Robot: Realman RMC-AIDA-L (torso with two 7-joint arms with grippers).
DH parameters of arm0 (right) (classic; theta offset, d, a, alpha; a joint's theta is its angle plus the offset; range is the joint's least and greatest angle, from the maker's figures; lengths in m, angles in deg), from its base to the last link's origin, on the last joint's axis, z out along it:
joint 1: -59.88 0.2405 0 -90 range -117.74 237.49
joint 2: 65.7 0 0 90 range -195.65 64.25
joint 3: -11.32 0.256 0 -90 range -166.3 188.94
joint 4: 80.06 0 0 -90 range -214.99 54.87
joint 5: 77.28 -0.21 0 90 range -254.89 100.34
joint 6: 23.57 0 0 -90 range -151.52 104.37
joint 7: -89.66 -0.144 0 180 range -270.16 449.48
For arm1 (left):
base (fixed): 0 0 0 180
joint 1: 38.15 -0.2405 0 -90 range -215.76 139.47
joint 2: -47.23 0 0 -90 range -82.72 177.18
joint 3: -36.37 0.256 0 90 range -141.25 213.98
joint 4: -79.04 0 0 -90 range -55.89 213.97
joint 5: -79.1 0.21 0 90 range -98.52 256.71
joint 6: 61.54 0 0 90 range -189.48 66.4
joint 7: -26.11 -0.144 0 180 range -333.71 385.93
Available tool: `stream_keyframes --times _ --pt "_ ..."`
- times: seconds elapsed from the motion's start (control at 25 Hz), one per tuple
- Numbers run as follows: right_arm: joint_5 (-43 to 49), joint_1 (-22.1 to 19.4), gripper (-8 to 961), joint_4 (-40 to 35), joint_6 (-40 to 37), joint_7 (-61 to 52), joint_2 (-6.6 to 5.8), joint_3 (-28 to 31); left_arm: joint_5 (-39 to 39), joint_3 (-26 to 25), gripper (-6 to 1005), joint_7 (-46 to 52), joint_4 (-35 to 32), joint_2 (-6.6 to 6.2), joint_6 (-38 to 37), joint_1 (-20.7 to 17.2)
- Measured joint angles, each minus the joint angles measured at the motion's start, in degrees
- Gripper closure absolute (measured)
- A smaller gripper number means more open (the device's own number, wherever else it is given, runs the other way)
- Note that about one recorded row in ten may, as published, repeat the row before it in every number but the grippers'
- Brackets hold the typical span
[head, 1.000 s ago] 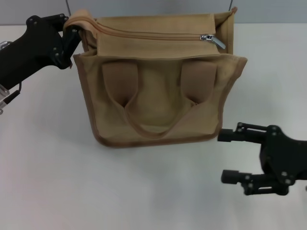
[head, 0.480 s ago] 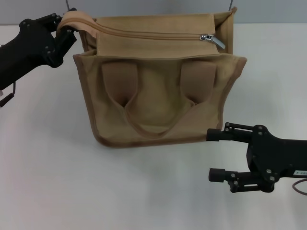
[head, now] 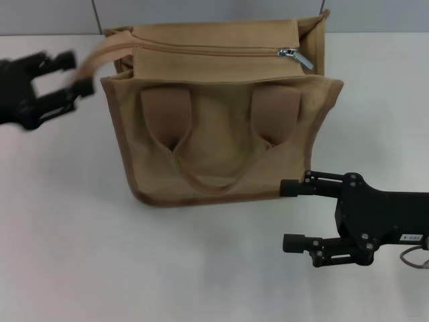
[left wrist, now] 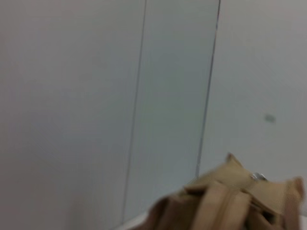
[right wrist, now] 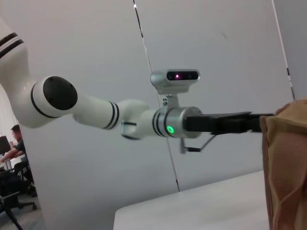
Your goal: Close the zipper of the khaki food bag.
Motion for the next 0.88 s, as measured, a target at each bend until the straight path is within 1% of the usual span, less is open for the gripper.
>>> stream_keyframes --times 0.04,0.08,0.16,0.2,0.32,0.36,0.4,0.44,0.56,0.72,0.84,0.88 --pt "0.18 0.21 150 0.04 0.09 0.0 0.0 -0.02 0.0 0.0 519 0.0 0.0 0.0 0.0 0.0" --pt "0.28 0.44 150 0.07 0.15 0.0 0.0 -0.03 -0.31 0.54 489 1.2 -0.84 -0.79 -1.84 -0.66" --pt "0.34 0.78 150 0.14 0.22 -0.01 0.0 -0.04 -1.72 -0.23 430 2.09 -1.27 -1.7 -6.93 -1.56" --pt "0.45 1.13 150 0.17 0.25 -0.06 0.01 -0.05 -3.62 -0.68 400 1.79 -1.24 -1.88 -10.49 -2.33" --pt "0.78 1.51 149 0.31 0.26 -0.14 0.0 -0.05 -5.99 1.34 311 0.62 -0.87 -1.5 -12.14 -3.51" --pt "0.88 1.72 149 0.4 0.26 -0.16 0.0 -0.05 -6.31 3.68 287 -0.23 -0.58 -0.95 -12.09 -3.89" --pt "0.98 1.86 149 0.54 0.26 -0.15 0.0 -0.05 -5.83 8.22 262 -2.75 0.42 0.16 -11.81 -4.18" --pt "0.99 2.01 150 0.64 0.34 -0.15 0.0 -0.05 -5.83 8.22 238 -2.75 0.42 0.16 -11.81 -4.18" --pt "1.0 2.4 150 1.03 1.22 0.17 0.0 -0.39 -3.94 11.88 165 -5.93 2.19 1.63 -11.32 -4.39" --pt "1.0 2.99 150 1.58 2.54 0.27 0.06 -2.14 1.43 14.43 167 -9.2 3.82 4.15 -9.78 -4.34" --pt "0.99 3.61 149 1.96 3.81 0.34 0.16 -2.82 4.26 14.59 168 -9.84 4.16 5.25 -8.97 -4.01" --pt "0.99 3.77 149 2.01 4.07 0.45 0.18 -2.91 4.61 14.59 169 -9.94 4.33 5.43 -8.89 -3.91"
